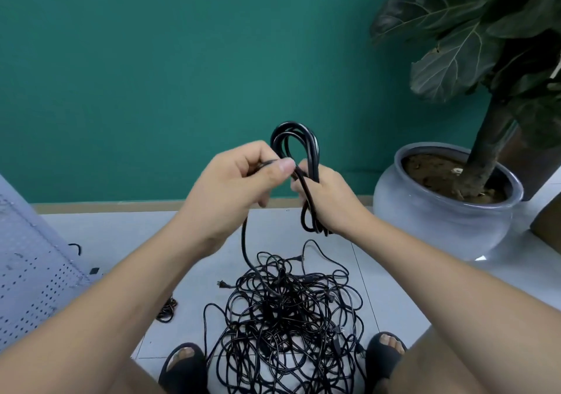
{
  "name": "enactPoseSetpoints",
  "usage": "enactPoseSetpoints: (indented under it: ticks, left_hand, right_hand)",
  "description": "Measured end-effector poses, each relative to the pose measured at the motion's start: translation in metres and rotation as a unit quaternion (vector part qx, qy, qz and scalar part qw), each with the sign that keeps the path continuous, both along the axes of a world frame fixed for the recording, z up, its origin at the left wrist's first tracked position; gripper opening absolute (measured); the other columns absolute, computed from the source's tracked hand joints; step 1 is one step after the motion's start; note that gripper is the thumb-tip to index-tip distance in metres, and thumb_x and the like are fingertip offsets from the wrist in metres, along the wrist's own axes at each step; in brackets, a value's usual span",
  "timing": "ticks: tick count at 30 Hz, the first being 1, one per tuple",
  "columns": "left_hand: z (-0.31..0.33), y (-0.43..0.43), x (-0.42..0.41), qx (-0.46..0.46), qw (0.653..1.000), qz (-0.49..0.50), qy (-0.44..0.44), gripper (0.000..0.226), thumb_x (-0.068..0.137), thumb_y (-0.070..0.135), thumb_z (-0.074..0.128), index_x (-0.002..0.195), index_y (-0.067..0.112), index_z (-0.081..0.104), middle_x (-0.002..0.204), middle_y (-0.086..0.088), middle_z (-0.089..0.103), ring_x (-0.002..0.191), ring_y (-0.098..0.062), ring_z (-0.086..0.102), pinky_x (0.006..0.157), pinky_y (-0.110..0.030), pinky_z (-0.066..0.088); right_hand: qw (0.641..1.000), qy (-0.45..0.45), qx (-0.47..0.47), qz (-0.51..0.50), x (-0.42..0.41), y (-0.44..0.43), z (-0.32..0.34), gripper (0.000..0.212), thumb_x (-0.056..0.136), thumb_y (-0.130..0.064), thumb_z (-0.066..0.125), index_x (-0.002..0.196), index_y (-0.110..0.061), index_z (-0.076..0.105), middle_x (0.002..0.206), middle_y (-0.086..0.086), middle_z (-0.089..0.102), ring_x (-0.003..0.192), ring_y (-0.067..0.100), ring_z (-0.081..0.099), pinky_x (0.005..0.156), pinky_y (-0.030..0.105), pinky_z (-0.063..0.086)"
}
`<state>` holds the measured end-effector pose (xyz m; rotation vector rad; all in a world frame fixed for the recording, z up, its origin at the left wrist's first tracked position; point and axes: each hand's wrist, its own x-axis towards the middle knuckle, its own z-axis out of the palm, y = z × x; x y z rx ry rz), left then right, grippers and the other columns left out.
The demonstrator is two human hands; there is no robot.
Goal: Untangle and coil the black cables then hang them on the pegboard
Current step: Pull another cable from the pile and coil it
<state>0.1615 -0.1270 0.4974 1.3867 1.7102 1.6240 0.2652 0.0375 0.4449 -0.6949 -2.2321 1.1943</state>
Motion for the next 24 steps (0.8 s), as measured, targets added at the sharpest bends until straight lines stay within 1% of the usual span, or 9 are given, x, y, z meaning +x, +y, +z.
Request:
enactPoseSetpoints:
  ticks: [5,8,10,13,15,17,19,22,24]
  left_hand:
    - [-0.004,0.006,-0.017,0.045,0.993,0.098,0.055,0.024,0.096,0.033,0.080,0.083,0.015,0.069,0.074,-0.011,0.066,0.069,-0.031,0.052,0.070,-0.044,0.044]
    - [0.001,0.006,-0.015,0.068,0.988,0.130,0.051,0.027,0.089,0.034,0.087,0.079,0.014,0.072,0.074,-0.022,0.058,0.065,-0.021,0.045,0.066,-0.038,0.038]
    - [0.004,0.006,-0.013,0.079,0.986,0.137,0.046,0.028,0.085,0.033,0.090,0.074,0.016,0.072,0.070,-0.022,0.054,0.064,-0.019,0.041,0.063,-0.035,0.034]
    - [0.007,0.005,-0.010,0.094,0.981,0.156,0.061,0.030,0.082,0.036,0.093,0.070,0.019,0.071,0.062,-0.013,0.051,0.061,-0.017,0.039,0.059,-0.032,0.032]
    - [0.007,0.005,-0.011,0.095,0.976,0.180,0.072,0.034,0.079,0.039,0.094,0.068,0.019,0.069,0.060,-0.009,0.051,0.061,-0.014,0.038,0.058,-0.031,0.031]
    - [0.007,0.004,-0.011,0.101,0.972,0.196,0.084,0.037,0.076,0.039,0.095,0.066,0.018,0.066,0.060,-0.002,0.050,0.061,-0.012,0.038,0.059,-0.028,0.032]
    - [0.009,0.004,-0.010,0.108,0.962,0.209,0.138,0.041,0.074,0.040,0.096,0.065,0.018,0.063,0.069,0.007,0.050,0.067,-0.009,0.042,0.063,-0.023,0.034]
    - [0.007,0.007,-0.013,0.103,0.954,0.224,0.170,0.042,0.072,0.042,0.096,0.067,0.019,0.061,0.088,0.008,0.049,0.085,-0.006,0.050,0.071,-0.019,0.040]
    - [0.002,0.011,-0.019,0.107,0.961,0.214,0.135,0.042,0.074,0.040,0.095,0.072,0.017,0.060,0.094,0.005,0.057,0.091,-0.010,0.057,0.075,-0.033,0.052]
  right_hand:
    - [0.997,0.004,-0.045,0.068,0.001,-0.024,-0.001,0.042,0.111,-0.050,0.049,0.088,-0.015,0.056,0.060,-0.005,0.061,0.053,0.008,0.051,0.064,0.031,0.041]
    - [0.996,0.021,-0.055,0.071,0.002,-0.039,0.001,0.064,0.112,-0.065,0.030,0.089,-0.011,0.055,0.057,-0.005,0.058,0.050,0.008,0.050,0.064,0.031,0.042]
    - [0.994,0.035,-0.078,0.071,0.003,-0.045,0.002,0.071,0.109,-0.072,0.022,0.095,-0.010,0.054,0.057,-0.003,0.057,0.048,0.009,0.048,0.063,0.031,0.040]
    - [0.991,0.054,-0.108,0.065,0.007,-0.050,0.006,0.066,0.106,-0.076,0.011,0.096,-0.027,0.055,0.059,-0.003,0.058,0.047,0.009,0.048,0.057,0.028,0.040]
    - [0.990,0.058,-0.095,0.081,0.009,-0.051,0.009,0.064,0.101,-0.081,0.021,0.096,-0.029,0.058,0.061,-0.004,0.059,0.051,0.010,0.051,0.056,0.027,0.042]
    - [0.994,0.030,-0.049,0.096,0.010,-0.050,0.011,0.054,0.094,-0.072,0.047,0.096,-0.019,0.061,0.064,-0.005,0.059,0.056,0.011,0.052,0.059,0.030,0.043]
    - [0.994,-0.015,0.022,0.104,0.010,-0.048,0.010,0.028,0.095,-0.042,0.065,0.088,-0.016,0.055,0.065,-0.008,0.052,0.059,0.010,0.045,0.060,0.032,0.039]
    - [0.990,-0.049,0.068,0.113,0.011,-0.047,0.009,0.020,0.094,-0.016,0.061,0.085,-0.007,0.046,0.066,-0.004,0.042,0.060,0.012,0.033,0.056,0.032,0.031]
    - [0.989,-0.042,0.080,0.113,0.012,-0.046,0.011,0.017,0.094,-0.015,0.060,0.087,-0.005,0.048,0.068,-0.001,0.043,0.061,0.014,0.035,0.054,0.030,0.030]
